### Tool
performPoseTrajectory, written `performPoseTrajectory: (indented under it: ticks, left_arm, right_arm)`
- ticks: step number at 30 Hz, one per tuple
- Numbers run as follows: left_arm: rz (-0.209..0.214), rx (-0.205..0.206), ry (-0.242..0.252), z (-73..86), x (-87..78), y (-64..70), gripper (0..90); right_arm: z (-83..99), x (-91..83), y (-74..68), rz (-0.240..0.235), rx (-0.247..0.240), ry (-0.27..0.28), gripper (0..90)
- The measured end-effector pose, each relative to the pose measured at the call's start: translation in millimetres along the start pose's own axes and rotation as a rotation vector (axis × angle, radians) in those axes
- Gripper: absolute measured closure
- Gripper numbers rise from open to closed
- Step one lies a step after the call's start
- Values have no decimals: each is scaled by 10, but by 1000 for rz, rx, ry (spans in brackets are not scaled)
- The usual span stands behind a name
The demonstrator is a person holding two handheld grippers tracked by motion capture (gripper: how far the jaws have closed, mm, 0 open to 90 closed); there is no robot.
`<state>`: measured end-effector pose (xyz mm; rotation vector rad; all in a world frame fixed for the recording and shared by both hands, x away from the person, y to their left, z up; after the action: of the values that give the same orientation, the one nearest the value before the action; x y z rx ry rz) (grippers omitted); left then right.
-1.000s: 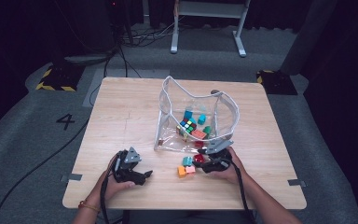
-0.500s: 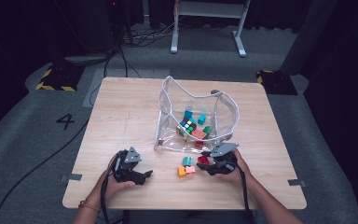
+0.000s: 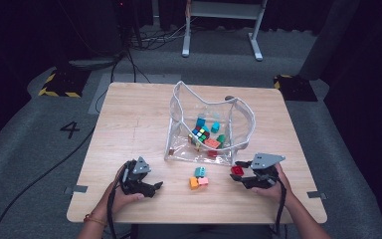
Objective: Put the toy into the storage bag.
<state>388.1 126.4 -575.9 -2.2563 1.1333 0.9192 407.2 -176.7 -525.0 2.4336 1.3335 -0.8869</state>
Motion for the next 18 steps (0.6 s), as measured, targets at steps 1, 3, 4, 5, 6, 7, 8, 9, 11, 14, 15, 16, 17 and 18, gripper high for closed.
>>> performPoseTrajectory:
  ticks: [1, 3, 4, 5, 6, 7, 8, 9, 11, 14, 15, 16, 17, 18]
  left_arm:
    - [3, -3, -2, 3, -1, 5, 143]
    - [4, 0, -1, 1, 0, 4, 143]
    - [1, -2, -1, 1, 0, 2, 143]
    - [4, -3, -2, 3, -1, 6, 143]
    - [1, -2, -1, 2, -1, 2, 143]
    - [4, -3, -1, 1, 1, 6, 143]
    - [4, -3, -1, 1, 1, 6, 143]
    - [0, -2, -1, 2, -1, 1, 143]
    - [3, -2, 0, 1, 1, 4, 143]
    - [4, -2, 0, 0, 1, 6, 142]
    - [1, -1, 0, 0, 0, 1, 142]
    - [2, 1, 0, 0, 1, 2, 143]
    - [6, -4, 0, 1, 1, 9, 143]
    - [-1, 0, -1, 1, -1, -1, 143]
  right_arm:
    - [12, -45, 31, 5, 0, 4, 474]
    - [27, -91, 64, 10, 8, 2, 474]
    - [28, -127, 105, 18, 10, 11, 475]
    - [27, -170, 147, 28, 11, 19, 474]
    - [15, -240, 199, 35, 21, 31, 475]
    - [-12, -314, 255, 46, 34, 48, 475]
    - [-12, -314, 255, 46, 34, 48, 475]
    - [-71, -425, 347, 54, 46, 69, 475]
    - [-119, -498, 427, 70, 43, 74, 475]
    - [-189, -572, 512, 81, 53, 86, 475]
    - [-227, -605, 554, 86, 60, 91, 475]
    - [-271, -636, 591, 88, 61, 99, 475]
    - [-366, -699, 652, 96, 54, 111, 475]
    - [-366, -699, 652, 96, 54, 111, 475]
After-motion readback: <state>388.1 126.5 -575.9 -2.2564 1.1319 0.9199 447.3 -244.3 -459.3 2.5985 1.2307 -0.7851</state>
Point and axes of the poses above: each handheld gripper's, and its own axes: x roughly forward along the jaws, z roughly out of its underside, y roughly to its right, the point moved 10 cm from there along x, roughly forward along the jaws, and after that the axes turned 11 degrees about x, right-handed, at the moved point
